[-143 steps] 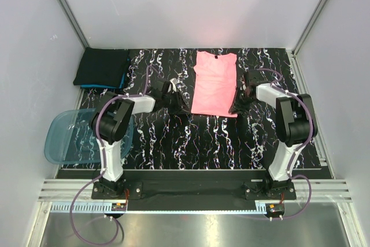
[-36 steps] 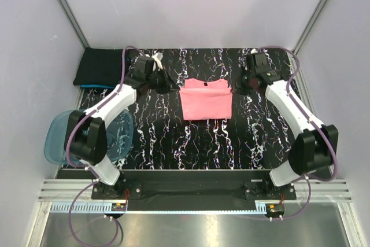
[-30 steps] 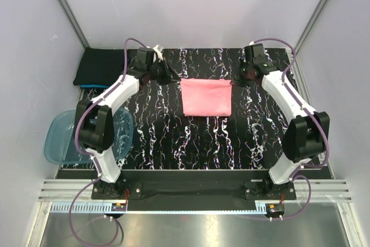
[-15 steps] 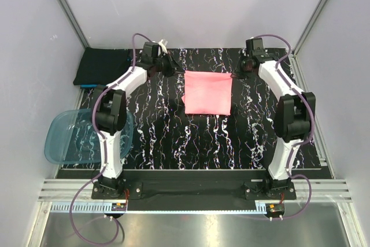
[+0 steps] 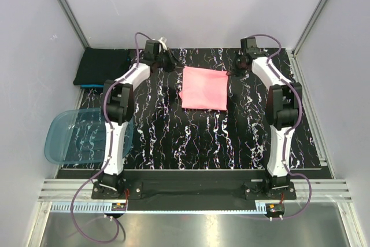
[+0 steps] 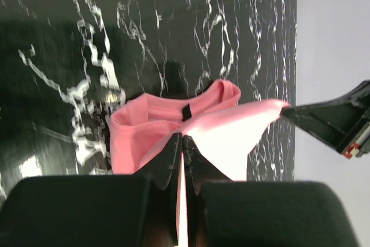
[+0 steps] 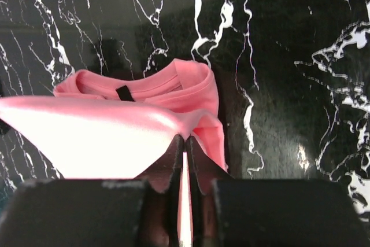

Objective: Fold and stack the t-shirts
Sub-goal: Fold the tshirt, then neatly place the folded tshirt to the corner

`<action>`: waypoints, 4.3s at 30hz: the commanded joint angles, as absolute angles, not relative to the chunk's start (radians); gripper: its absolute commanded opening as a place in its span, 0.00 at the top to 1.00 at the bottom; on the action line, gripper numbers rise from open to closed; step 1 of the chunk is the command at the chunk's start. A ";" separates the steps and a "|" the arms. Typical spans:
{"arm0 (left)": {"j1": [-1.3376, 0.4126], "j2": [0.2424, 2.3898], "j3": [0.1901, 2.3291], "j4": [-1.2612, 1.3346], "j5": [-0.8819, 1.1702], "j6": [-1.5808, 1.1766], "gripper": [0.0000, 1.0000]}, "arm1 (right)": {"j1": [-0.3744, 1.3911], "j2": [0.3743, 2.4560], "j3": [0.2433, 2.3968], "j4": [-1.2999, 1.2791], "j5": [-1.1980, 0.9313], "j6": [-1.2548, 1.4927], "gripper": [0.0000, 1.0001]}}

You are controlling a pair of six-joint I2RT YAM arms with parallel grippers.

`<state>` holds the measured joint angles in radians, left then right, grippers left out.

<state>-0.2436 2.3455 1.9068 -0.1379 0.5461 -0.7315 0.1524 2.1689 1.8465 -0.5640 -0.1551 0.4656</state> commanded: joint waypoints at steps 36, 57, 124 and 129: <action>-0.290 2.082 1.449 -0.076 0.640 -0.605 0.61 | 0.138 1.995 1.539 -0.465 -0.500 0.351 0.61; -0.271 2.287 1.743 -0.350 0.523 -0.460 0.36 | 0.138 1.735 1.338 -0.393 -0.525 0.406 0.18; -0.222 2.217 2.238 -0.887 -0.192 -0.103 1.00 | 0.133 1.644 1.253 -0.291 -0.534 0.466 0.15; -0.177 2.210 2.292 -0.900 -0.256 -0.042 1.00 | 0.132 1.658 1.262 -0.285 -0.535 0.468 0.15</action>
<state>-0.2150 2.2845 2.2265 -0.8967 -0.1631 -0.1215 0.1371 1.6638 1.2495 -0.3321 -0.5175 0.4603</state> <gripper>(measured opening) 0.042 0.845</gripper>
